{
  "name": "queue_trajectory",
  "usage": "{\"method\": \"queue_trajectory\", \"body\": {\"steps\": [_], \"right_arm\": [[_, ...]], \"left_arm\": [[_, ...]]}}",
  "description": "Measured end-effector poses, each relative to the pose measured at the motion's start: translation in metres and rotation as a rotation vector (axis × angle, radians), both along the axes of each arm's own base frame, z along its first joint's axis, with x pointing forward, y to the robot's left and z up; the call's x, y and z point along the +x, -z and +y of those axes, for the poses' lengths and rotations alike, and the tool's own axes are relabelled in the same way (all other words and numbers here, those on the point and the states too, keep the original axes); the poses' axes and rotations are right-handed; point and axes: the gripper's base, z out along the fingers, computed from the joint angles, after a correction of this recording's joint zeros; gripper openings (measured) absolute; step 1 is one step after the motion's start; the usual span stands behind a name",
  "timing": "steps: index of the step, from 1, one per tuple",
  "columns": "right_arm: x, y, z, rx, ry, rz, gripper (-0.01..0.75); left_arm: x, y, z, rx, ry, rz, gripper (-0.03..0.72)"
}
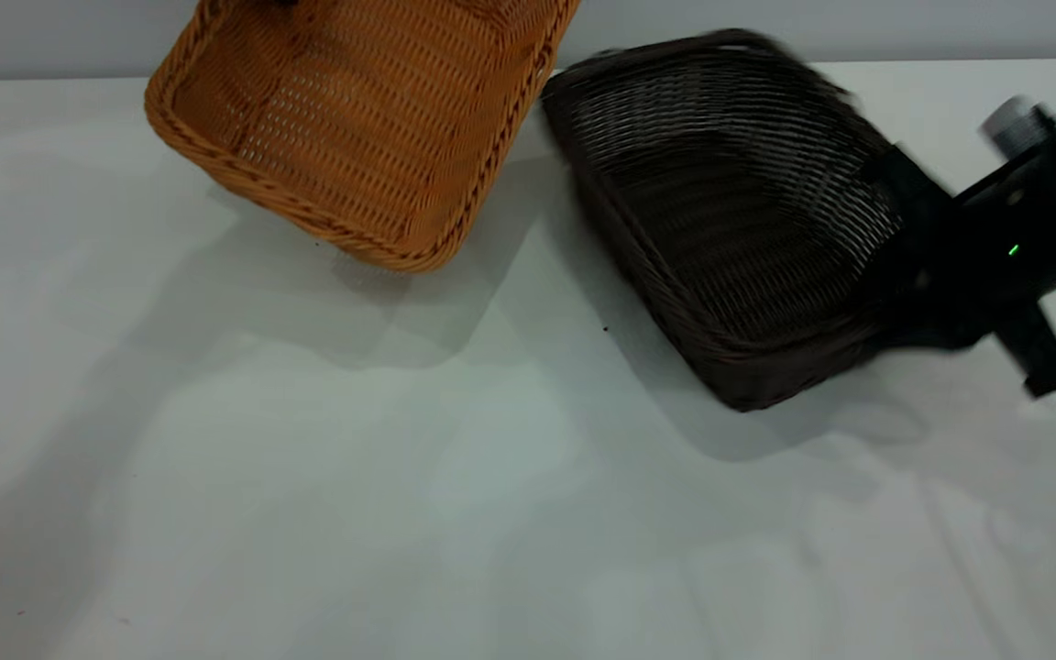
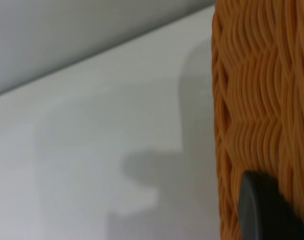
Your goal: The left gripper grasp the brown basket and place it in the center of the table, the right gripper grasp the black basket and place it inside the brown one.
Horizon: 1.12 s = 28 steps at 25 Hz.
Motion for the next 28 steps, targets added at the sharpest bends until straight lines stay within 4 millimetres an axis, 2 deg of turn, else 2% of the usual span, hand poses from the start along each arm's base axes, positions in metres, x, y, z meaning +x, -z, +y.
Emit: {"method": "queue_trajectory", "body": {"steps": [4,7,11,13,18,20,24,28], "right_arm": [[0.016,-0.005,-0.044,0.017,0.034,-0.081,0.078],[0.032,-0.017,-0.085,0.072,0.069,-0.198,0.078],[0.045,-0.040,-0.127,0.182,0.042,-0.375,0.078],[0.045,-0.051,-0.143,0.232,0.000,-0.438,0.078],[0.034,-0.059,-0.172,0.247,-0.088,-0.469,0.078],[0.027,-0.058,-0.183,0.232,-0.092,-0.457,0.078],[0.018,-0.057,-0.199,0.213,-0.081,-0.444,0.078],[0.015,-0.057,-0.201,0.222,-0.098,-0.441,0.078]], "left_arm": [[-0.006,0.005,0.001,0.040,0.036,0.080,0.080],[-0.015,0.009,-0.003,0.096,0.116,0.156,0.080],[-0.031,0.013,-0.025,0.166,0.321,0.231,0.080],[-0.041,0.013,-0.046,0.177,0.450,0.247,0.080],[-0.069,0.017,-0.098,0.261,0.861,0.202,0.080],[-0.079,0.026,-0.116,0.285,0.999,0.187,0.080],[-0.094,0.052,-0.142,0.278,1.143,0.186,0.080],[-0.105,0.061,-0.159,0.255,1.183,0.180,0.081]]}}
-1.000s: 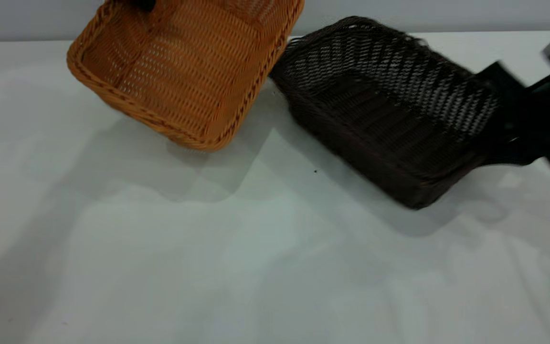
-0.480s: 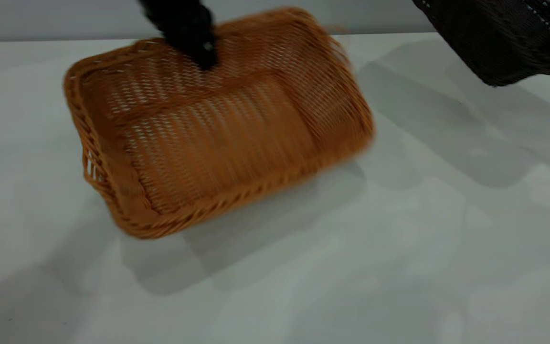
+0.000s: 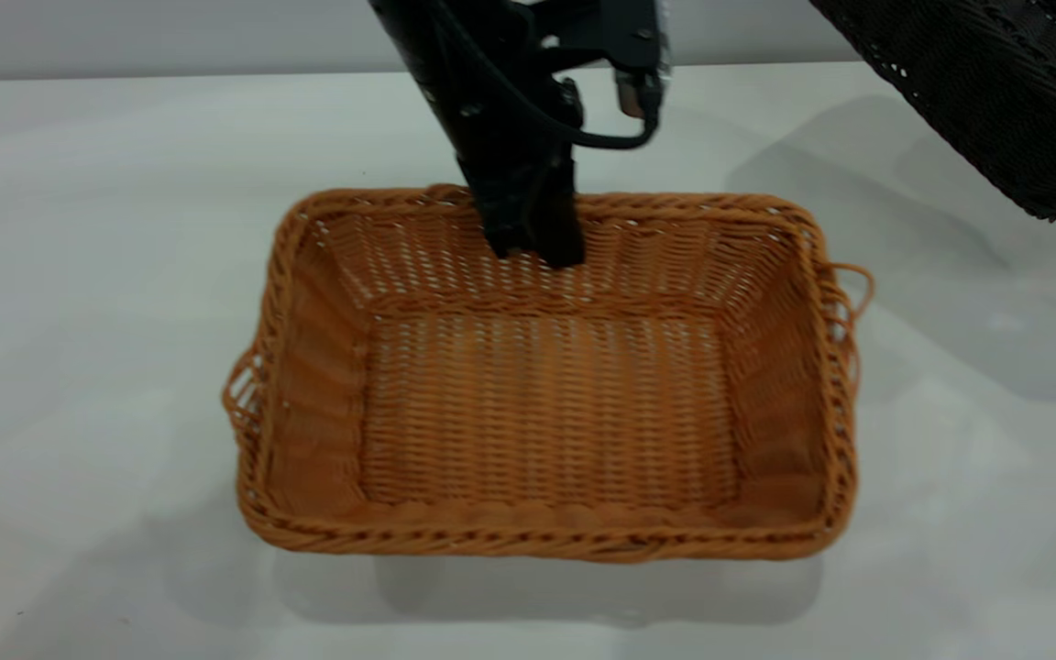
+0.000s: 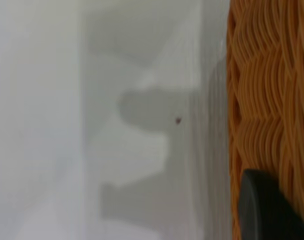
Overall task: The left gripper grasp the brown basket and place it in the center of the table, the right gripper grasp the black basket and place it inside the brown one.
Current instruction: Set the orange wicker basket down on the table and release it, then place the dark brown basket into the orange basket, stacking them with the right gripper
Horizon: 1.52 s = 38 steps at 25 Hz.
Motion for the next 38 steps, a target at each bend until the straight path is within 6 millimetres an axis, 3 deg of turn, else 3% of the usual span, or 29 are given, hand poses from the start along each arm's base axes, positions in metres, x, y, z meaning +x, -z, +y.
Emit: {"method": "queue_trajectory", "body": {"steps": [5,14,19,22,27,30,34,38], "right_arm": [[-0.001,-0.002,0.003,0.022,-0.026,-0.009,0.078],[-0.002,-0.015,0.003,0.005,-0.068,-0.013,0.078],[-0.003,-0.028,0.013,-0.035,-0.121,0.018,0.078],[0.001,-0.035,0.034,-0.068,-0.202,0.069,0.078],[0.006,-0.040,0.081,-0.102,-0.349,0.183,0.078],[0.010,-0.040,0.113,-0.140,-0.418,0.232,0.078],[0.014,-0.039,0.163,-0.179,-0.518,0.250,0.078],[0.010,-0.039,0.206,-0.196,-0.618,0.259,0.078]], "left_arm": [[0.000,0.001,-0.006,-0.025,0.021,-0.038,0.119],[0.006,-0.002,-0.009,-0.060,-0.030,-0.076,0.426],[0.018,-0.021,-0.002,-0.120,-0.216,-0.103,0.488],[0.030,-0.050,0.018,-0.167,-0.367,-0.078,0.489],[0.053,-0.098,0.088,-0.212,-0.629,0.005,0.491],[0.062,-0.116,0.128,-0.228,-0.728,0.008,0.490],[0.072,-0.124,0.163,-0.241,-0.820,-0.005,0.490],[0.075,-0.124,0.176,-0.241,-0.853,-0.006,0.490]]}}
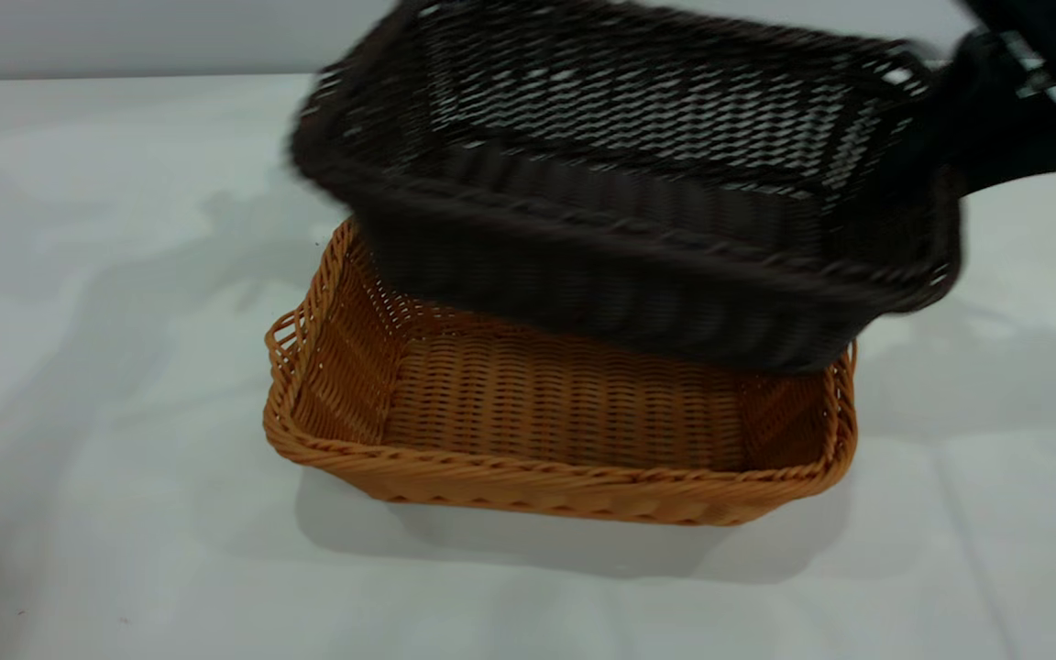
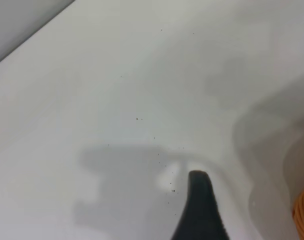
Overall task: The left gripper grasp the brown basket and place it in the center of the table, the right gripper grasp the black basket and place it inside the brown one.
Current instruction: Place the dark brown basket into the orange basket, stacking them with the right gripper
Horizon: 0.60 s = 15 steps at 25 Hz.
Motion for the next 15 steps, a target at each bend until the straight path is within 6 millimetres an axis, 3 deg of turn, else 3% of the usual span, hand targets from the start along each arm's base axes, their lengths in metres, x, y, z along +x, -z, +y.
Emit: {"method": "queue_trajectory", "body": {"steps": [7,15], "right_arm": [[-0.007,0.004,0.035,-0.077,-0.077,0.000,0.078],[-0.008,0.009,0.039,-0.174,-0.084,-0.003,0.078]], "left_arm": [[0.000,0.000,0.000,0.000,0.001,0.003,0.490],[0.000,0.000,0.000,0.000,0.003,0.003,0.490]]}}
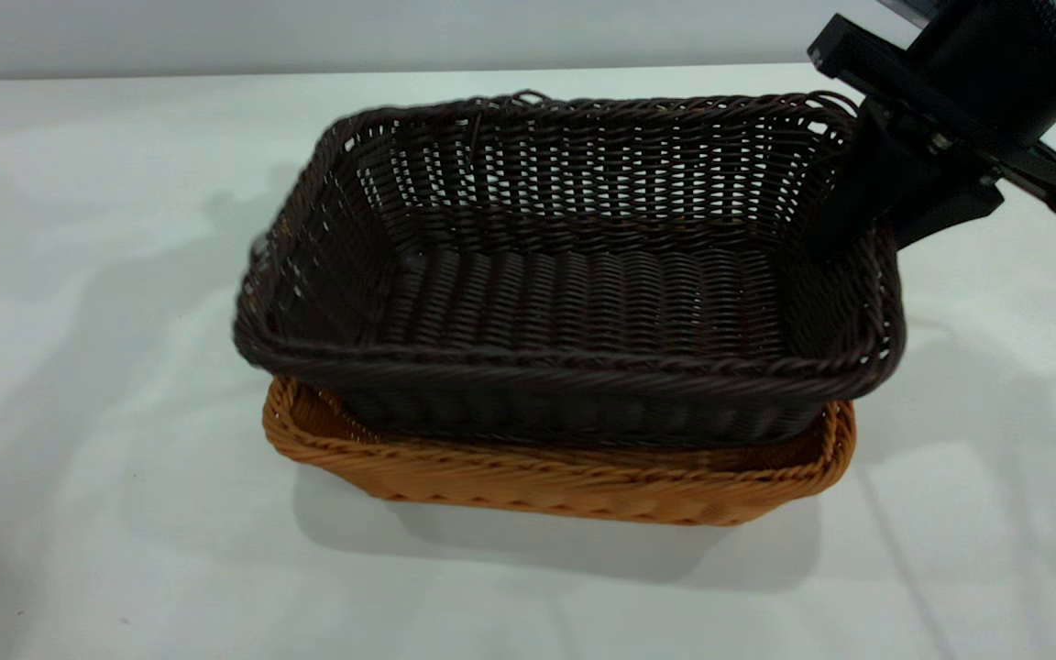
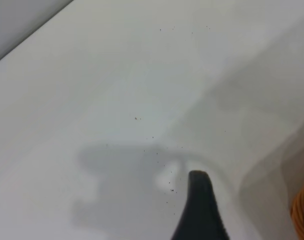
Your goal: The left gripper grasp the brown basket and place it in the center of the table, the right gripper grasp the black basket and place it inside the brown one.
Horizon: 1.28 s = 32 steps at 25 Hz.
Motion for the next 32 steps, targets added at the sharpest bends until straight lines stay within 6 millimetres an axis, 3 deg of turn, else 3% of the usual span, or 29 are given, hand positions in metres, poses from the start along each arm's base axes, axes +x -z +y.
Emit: {"method": "queue_trajectory", "body": {"steps": [4,7,16,20,23,27,32], "right_arm": [[0.000,0.001,-0.001,-0.014,0.008,0.003,0.086],[0.000,0.001,-0.001,-0.013,0.007,0.002,0.133],[-0.001,-0.003,0.001,0.009,-0.049,-0.029,0.503],[-0.001,-0.013,-0.005,-0.004,-0.082,-0.071,0.582],[0.001,-0.038,-0.021,-0.041,-0.066,-0.166,0.586],[-0.002,-0.093,-0.046,-0.088,-0.030,-0.347,0.586],[-0.037,-0.173,-0.054,-0.112,-0.020,-0.606,0.586]], "left_arm": [[0.000,0.000,0.000,0.000,0.001,0.002,0.490],[0.000,0.000,0.000,0.000,0.001,0.003,0.490],[0.000,0.000,0.000,0.001,0.003,0.001,0.490],[-0.003,-0.014,0.000,-0.005,0.001,-0.028,0.490],[-0.011,-0.045,0.002,-0.019,-0.004,-0.095,0.490],[-0.031,-0.100,0.005,-0.059,-0.034,-0.194,0.490],[-0.064,-0.156,0.016,-0.078,-0.146,-0.252,0.490]]}}
